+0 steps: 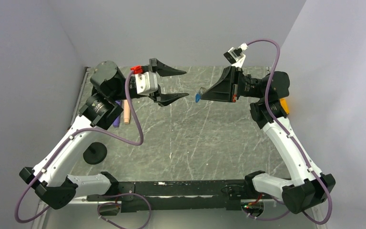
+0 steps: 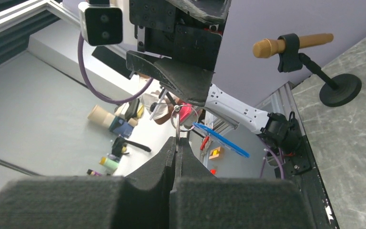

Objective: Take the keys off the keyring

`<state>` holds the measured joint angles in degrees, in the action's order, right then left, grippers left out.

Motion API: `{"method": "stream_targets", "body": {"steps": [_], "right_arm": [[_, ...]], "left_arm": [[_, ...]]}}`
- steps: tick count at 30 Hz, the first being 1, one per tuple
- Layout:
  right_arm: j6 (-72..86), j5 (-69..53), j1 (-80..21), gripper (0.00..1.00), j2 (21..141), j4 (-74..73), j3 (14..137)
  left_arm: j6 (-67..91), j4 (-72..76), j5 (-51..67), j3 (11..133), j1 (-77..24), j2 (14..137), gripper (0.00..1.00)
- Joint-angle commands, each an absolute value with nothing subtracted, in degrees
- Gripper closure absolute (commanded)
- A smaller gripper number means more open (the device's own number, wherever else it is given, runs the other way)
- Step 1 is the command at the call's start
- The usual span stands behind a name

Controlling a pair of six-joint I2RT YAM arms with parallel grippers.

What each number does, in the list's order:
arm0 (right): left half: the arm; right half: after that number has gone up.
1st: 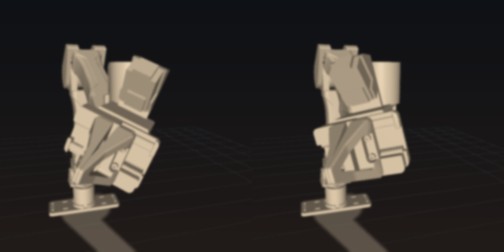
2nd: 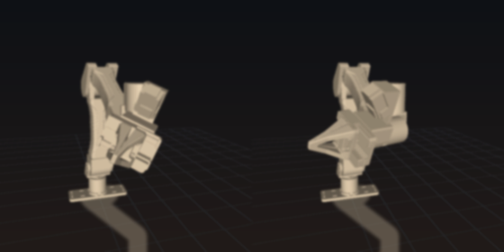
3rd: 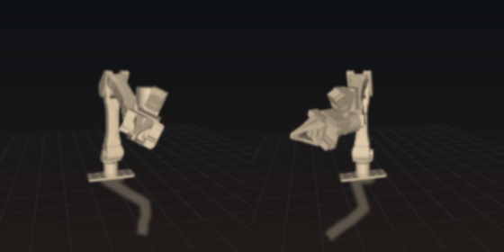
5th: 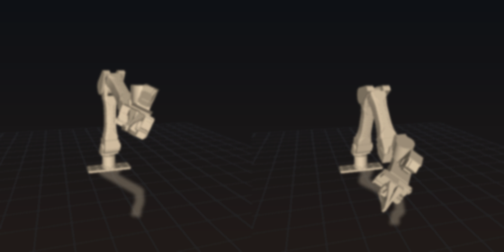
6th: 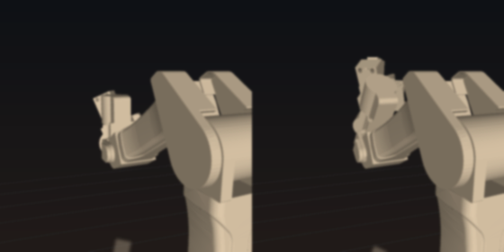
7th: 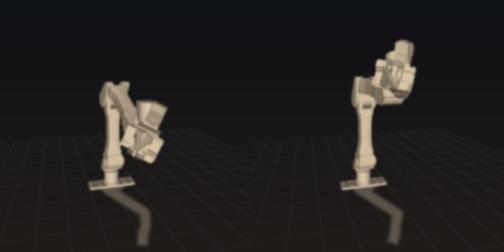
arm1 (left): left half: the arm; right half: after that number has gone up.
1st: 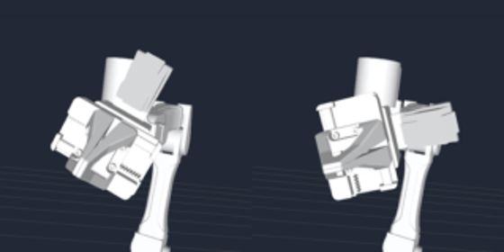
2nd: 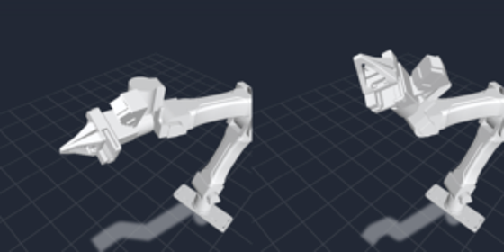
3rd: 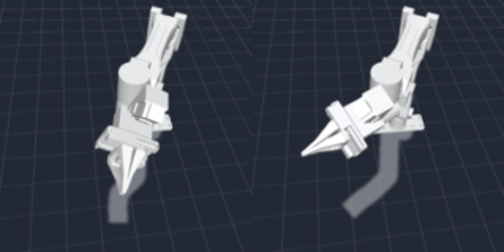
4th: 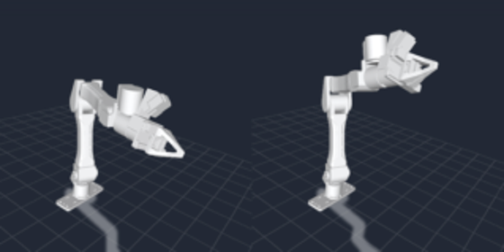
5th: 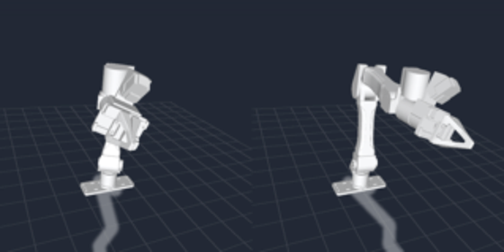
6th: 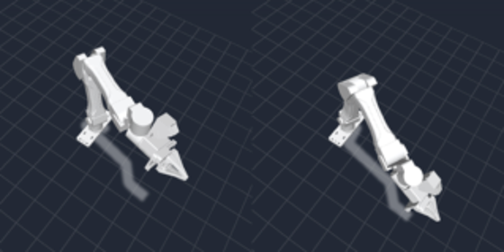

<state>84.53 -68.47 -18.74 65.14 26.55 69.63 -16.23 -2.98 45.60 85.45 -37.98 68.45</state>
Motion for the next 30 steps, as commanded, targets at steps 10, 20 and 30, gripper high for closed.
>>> {"method": "stream_targets", "body": {"steps": [10, 20, 30], "right_arm": [[82.31, -70.31, -18.89, 1.00, 65.33, 26.29, 71.44], [83.28, -69.73, -18.89, 1.00, 65.87, 28.19, 71.83], [84.13, -69.92, -18.90, 1.00, 65.94, 29.40, 71.87]], "left_arm": [[-15.93, -10.63, 58.27, 96.72, -38.49, 74.09, 0.39], [-14.20, -12.48, 58.30, 98.10, -38.88, 75.06, 0.52], [-13.36, -10.40, 57.65, 97.13, -40.53, 76.25, 0.58]]}}
